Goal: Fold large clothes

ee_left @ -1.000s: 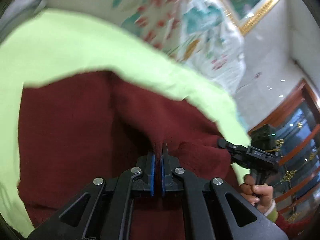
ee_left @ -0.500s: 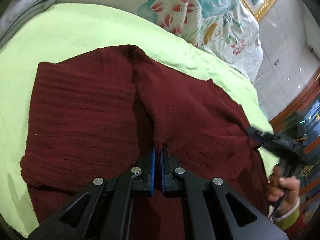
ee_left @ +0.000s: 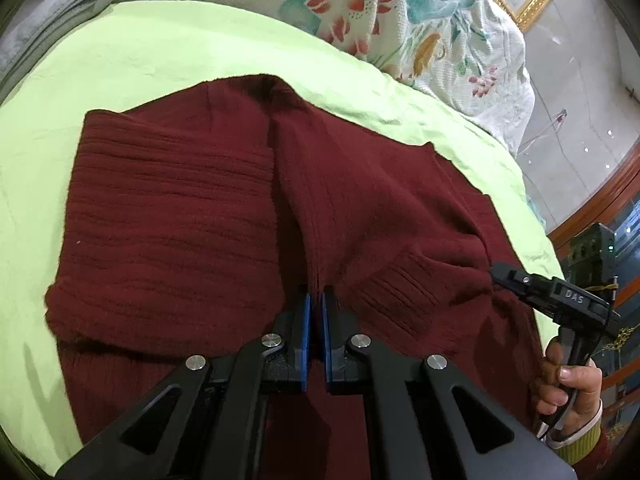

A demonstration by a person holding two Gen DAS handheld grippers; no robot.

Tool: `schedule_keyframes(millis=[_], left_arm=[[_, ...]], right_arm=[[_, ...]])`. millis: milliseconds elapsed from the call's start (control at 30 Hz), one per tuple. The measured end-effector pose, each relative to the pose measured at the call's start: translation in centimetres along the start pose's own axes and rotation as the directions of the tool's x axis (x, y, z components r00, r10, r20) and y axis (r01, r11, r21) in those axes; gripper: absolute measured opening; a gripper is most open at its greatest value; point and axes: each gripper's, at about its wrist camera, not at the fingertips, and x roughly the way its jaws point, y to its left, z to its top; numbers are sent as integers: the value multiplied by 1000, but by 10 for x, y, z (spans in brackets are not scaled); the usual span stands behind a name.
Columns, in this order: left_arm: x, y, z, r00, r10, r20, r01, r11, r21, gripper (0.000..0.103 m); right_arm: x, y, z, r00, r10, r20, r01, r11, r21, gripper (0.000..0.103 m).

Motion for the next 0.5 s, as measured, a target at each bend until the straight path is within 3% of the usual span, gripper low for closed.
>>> schedule_keyframes(millis=[133, 300, 500], left_arm=[[-27, -3, -13, 1000, 5, 27, -5, 1000, 1, 4], [-70, 10, -43, 997, 22, 69, -18, 998, -55, 20], [-111, 45, -89, 996, 55, 76, -44, 989, -144, 30]], right_arm=[[-28, 4, -6, 999, 3, 39, -3, 1000, -18, 32], [-55, -2, -32, 999, -6, 50, 5, 1000, 9, 36], [-75, -20, -64, 998, -26, 50, 23, 998, 58, 38]])
